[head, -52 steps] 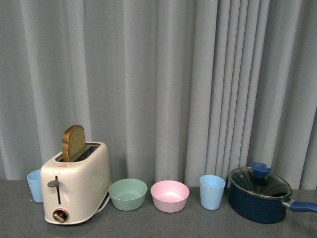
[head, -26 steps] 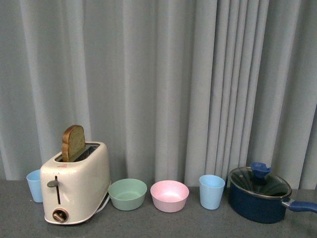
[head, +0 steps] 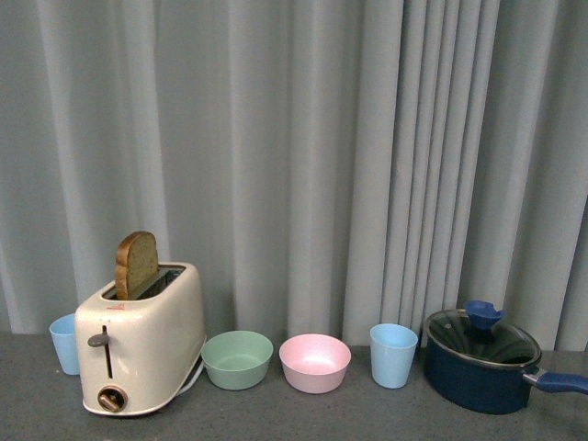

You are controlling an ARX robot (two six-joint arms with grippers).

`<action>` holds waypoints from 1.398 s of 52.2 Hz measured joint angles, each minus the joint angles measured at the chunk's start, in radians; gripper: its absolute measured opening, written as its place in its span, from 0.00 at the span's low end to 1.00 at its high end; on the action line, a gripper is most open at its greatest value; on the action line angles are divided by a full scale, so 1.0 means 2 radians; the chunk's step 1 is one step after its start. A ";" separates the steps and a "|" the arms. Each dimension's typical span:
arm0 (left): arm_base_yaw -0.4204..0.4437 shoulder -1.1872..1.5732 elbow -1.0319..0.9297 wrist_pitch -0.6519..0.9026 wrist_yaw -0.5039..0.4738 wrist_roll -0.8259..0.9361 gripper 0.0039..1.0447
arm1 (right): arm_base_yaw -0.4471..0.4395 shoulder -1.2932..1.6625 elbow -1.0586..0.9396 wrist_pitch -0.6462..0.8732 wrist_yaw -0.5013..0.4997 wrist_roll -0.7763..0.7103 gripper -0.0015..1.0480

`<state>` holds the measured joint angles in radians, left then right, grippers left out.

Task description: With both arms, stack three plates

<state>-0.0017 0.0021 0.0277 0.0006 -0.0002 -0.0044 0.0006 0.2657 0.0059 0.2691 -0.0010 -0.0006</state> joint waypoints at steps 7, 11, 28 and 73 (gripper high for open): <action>0.000 0.000 0.000 0.000 0.000 0.000 0.94 | 0.000 -0.020 0.000 -0.020 0.000 0.000 0.03; 0.000 0.000 0.000 0.000 0.000 0.000 0.94 | 0.000 -0.029 0.000 -0.029 0.000 0.000 0.03; 0.000 0.000 0.000 0.000 0.000 0.000 0.94 | 0.000 -0.131 0.000 -0.134 0.000 0.000 0.03; 0.000 0.000 0.000 0.000 0.000 0.000 0.94 | 0.000 -0.131 0.000 -0.134 0.000 0.000 0.93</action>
<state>-0.0017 0.0013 0.0277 0.0006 -0.0002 -0.0044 0.0006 0.0044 0.0063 0.0013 -0.0010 -0.0006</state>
